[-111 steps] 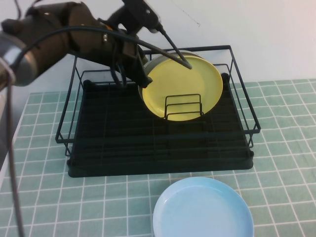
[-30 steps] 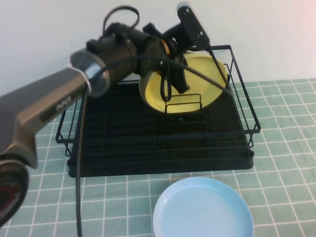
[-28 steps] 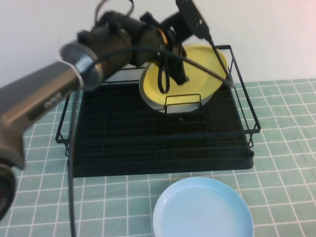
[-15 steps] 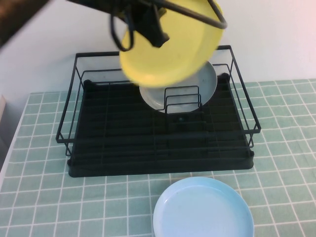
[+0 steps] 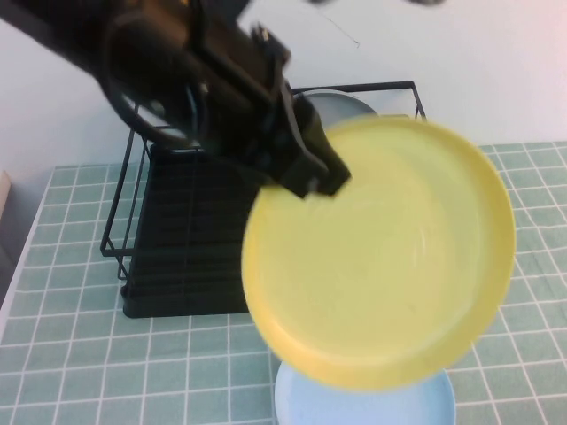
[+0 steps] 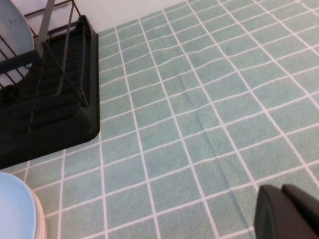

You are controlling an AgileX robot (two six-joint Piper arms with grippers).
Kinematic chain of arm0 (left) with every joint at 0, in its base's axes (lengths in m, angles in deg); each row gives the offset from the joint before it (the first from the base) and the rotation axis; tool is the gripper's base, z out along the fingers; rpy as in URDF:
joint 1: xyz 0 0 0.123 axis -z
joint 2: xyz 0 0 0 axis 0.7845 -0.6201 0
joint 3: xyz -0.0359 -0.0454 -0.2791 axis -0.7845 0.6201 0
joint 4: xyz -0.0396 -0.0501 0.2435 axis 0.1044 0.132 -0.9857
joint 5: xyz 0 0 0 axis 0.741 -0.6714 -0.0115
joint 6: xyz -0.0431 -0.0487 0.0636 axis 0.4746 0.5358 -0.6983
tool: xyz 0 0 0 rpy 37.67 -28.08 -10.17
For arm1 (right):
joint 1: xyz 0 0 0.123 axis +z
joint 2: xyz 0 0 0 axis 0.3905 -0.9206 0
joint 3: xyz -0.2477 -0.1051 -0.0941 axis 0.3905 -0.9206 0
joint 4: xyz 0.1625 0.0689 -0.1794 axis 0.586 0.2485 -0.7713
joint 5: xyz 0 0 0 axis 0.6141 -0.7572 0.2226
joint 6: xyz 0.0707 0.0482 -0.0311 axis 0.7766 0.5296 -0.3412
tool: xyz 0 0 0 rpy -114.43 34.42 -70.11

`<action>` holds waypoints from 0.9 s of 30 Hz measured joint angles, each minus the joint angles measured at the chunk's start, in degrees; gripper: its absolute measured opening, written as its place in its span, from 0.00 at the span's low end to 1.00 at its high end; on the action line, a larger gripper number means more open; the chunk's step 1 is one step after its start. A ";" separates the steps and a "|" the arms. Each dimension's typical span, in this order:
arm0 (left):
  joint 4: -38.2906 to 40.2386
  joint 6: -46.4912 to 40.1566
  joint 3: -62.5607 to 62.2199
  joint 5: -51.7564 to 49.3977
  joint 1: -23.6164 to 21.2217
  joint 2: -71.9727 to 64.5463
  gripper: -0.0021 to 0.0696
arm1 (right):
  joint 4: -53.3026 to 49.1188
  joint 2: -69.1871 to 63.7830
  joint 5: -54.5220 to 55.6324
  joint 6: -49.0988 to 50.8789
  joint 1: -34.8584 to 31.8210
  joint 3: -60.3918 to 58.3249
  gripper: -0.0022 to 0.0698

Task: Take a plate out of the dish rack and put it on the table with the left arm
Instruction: Place the plate from the table

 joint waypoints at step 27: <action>66.85 -28.90 61.02 48.60 0.00 0.20 0.16 | 0.00 0.00 0.00 0.00 0.00 0.00 0.03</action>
